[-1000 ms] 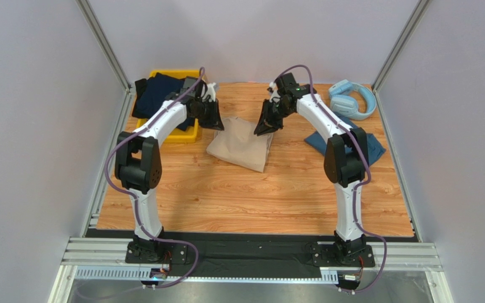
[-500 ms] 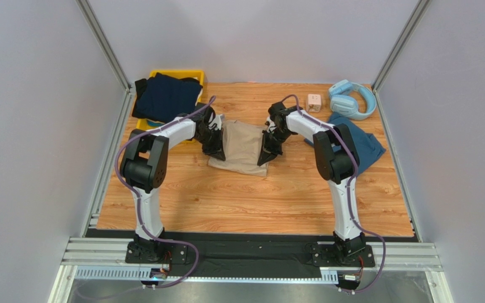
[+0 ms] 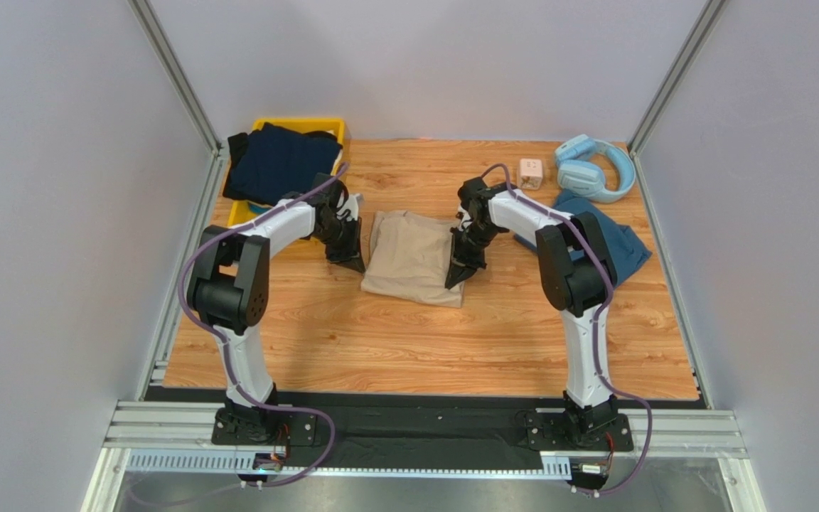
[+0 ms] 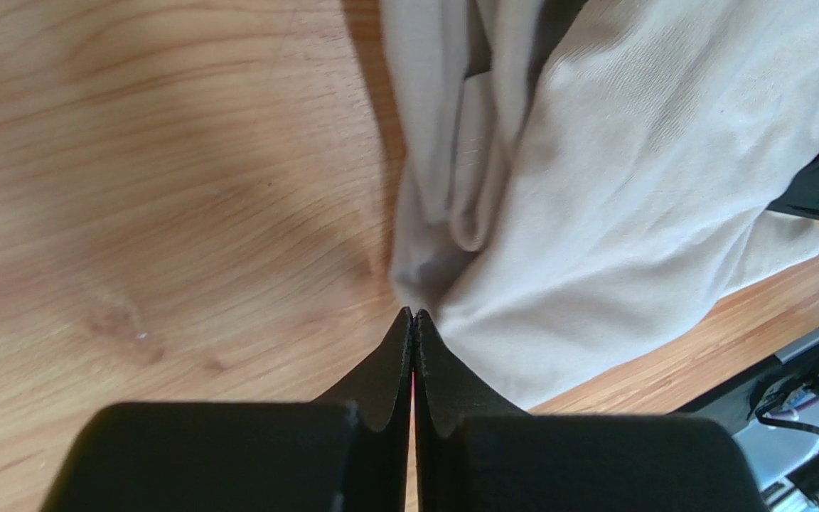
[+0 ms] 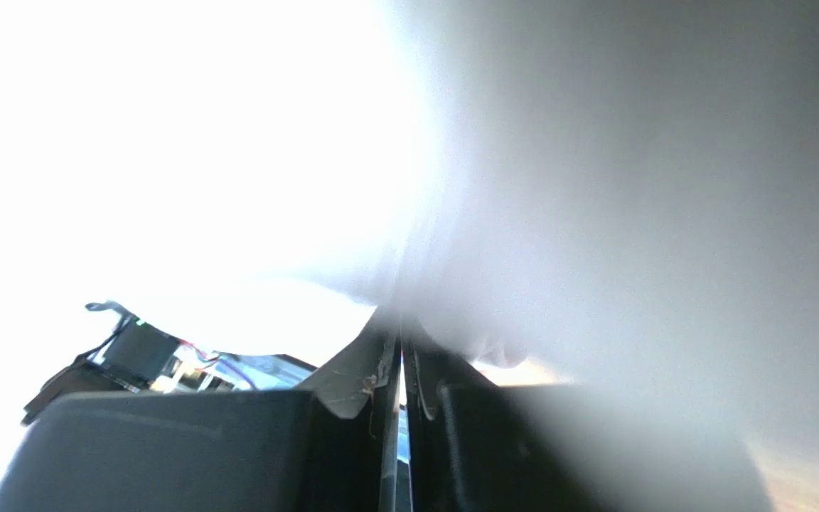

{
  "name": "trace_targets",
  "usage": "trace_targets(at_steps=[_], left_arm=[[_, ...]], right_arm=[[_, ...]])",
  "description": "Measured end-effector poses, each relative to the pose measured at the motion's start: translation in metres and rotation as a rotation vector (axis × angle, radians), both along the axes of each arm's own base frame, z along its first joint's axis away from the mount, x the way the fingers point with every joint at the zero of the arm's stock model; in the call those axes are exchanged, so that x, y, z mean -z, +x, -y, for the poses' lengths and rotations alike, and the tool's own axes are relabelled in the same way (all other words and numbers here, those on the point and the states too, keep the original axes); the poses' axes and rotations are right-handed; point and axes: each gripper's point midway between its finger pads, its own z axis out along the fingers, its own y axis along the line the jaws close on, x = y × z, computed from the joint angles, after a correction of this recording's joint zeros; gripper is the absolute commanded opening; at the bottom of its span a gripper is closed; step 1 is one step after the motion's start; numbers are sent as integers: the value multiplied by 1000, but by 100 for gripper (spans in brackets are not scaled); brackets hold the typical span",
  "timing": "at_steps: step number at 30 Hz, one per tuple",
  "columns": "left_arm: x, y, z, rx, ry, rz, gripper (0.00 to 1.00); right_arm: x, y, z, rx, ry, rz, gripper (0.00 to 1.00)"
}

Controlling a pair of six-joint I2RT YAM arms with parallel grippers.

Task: Fold and stack the t-shirts
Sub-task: Smooth out wrinkles on the folded tshirt

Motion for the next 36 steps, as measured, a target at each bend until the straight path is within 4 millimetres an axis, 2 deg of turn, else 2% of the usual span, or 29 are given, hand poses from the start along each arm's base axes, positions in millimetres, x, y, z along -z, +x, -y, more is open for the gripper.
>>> trace_targets(at_steps=[2,5,7,12,15,19,21,23,27,31,36], left_arm=[[-6,-1,-4,-1,8,8,0],[-21,-2,-5,-3,0,30,11],[-33,-2,-3,-1,-17,52,13],[-65,1,12,31,-97,110,11],[-69,-6,27,74,-123,112,6],[-63,-28,54,154,-146,87,1],[-52,-44,63,186,-151,53,0],[-38,-57,68,201,-150,7,0],[-11,-66,64,194,-126,-66,0],[2,-70,58,183,-106,-92,0],[8,-69,55,176,-87,-93,0]], right_arm=[[-6,-2,5,0,-25,8,12],[-21,-3,10,-1,-40,36,14],[-37,-3,11,0,-38,62,15],[-84,4,6,0,15,168,13],[-94,-1,2,-13,30,191,11],[-73,-25,-4,-51,12,138,10],[-54,-44,-4,-70,-8,77,10],[-39,-54,-5,-84,-27,35,9],[-14,-55,-5,-94,-56,-3,6],[5,-54,-1,-92,-89,-29,5],[8,-54,1,-88,-91,-34,4]])
